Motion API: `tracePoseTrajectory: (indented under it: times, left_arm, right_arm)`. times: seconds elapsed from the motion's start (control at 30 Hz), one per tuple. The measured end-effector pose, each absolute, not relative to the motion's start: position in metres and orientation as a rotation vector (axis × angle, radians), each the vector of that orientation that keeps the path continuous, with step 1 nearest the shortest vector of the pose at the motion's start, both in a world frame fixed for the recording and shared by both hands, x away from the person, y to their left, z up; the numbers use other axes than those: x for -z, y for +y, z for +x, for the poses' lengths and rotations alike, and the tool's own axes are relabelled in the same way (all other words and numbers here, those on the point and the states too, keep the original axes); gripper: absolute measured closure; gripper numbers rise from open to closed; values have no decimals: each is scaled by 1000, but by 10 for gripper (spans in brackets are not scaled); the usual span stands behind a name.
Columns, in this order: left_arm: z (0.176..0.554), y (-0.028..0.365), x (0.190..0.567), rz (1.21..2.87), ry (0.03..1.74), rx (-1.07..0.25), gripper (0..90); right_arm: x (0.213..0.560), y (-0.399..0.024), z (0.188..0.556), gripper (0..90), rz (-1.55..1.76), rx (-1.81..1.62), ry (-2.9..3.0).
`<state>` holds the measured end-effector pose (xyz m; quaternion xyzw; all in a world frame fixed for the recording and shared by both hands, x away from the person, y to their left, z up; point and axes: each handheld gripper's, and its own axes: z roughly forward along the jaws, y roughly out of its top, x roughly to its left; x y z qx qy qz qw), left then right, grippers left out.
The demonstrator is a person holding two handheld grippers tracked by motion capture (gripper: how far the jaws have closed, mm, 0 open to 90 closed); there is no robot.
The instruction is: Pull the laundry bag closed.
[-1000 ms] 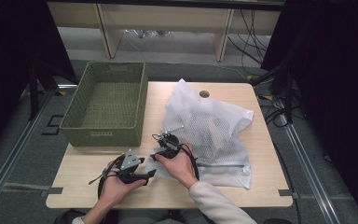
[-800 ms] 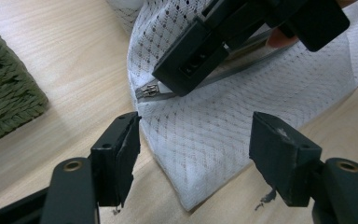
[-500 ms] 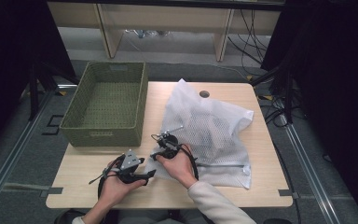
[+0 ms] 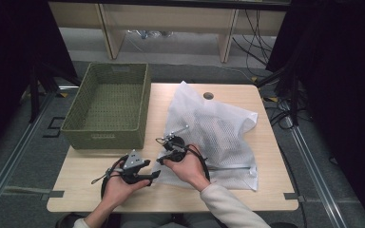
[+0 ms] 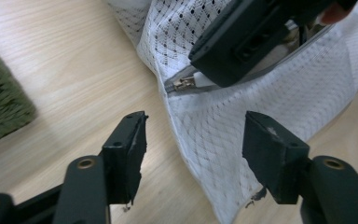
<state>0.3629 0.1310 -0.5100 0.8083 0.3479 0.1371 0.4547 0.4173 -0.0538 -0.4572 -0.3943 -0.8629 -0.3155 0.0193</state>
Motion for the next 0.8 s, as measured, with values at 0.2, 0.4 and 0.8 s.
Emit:
tracePoseTrajectory:
  times: [0.2,0.4,0.8]
  left_arm:
    - [366,121,512,2021,822,-283,452]
    - [369,113,516,2043,803,-225,513]
    - [369,104,517,2091,738,-198,642]
  right_arm:
    - [450,-61,410,869,-1180,976,-2693]
    - [449,-68,402,869,-1176,969,-2678]
    - [448,-73,397,869,-1150,948,-2687]
